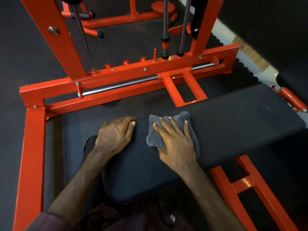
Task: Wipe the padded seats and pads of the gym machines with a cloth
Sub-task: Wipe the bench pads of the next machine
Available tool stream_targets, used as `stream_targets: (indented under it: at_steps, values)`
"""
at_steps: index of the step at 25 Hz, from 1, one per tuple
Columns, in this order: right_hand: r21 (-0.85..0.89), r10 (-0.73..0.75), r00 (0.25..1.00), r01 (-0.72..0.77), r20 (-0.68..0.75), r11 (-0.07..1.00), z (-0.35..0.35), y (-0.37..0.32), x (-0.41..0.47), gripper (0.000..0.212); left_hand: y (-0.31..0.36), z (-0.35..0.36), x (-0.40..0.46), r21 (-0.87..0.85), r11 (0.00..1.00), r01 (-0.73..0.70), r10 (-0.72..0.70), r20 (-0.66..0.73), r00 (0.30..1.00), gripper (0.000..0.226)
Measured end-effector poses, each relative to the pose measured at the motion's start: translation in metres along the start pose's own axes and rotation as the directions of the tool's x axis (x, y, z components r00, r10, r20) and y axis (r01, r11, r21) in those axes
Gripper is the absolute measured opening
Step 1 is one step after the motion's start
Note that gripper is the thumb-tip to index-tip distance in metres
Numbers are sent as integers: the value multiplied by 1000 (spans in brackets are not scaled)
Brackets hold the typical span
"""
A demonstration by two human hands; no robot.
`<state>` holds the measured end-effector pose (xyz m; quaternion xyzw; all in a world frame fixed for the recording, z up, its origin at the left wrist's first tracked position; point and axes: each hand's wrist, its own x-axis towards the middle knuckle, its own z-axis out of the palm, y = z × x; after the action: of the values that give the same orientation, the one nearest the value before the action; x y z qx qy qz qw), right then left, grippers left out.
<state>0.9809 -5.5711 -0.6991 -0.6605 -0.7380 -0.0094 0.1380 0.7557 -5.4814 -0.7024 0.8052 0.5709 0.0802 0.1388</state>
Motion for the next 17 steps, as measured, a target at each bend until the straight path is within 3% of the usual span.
stream_targets:
  at_steps: [2,5,10,14,17]
  values:
    - [15,22,1000,-22,20,1000,2,12,29,68,7,1,7,-2,999,-33,33,25,999,47]
    - [-17,187,982,-186,16,982,-4,28,22,72,16,2,13,-30,997,-66,67,44,997,51]
    - [8,45,999,-44,-15,999,-5,14,-15,69,30,5,19,-12,997,-81,82,36,996,57]
    - [-35,239,971,-239,-12,970,-7,22,8,70,38,6,27,-14,996,-83,84,57,995,50]
    - [-24,181,983,-181,-21,983,-14,7,-33,73,39,6,22,-3,997,-76,76,25,997,49]
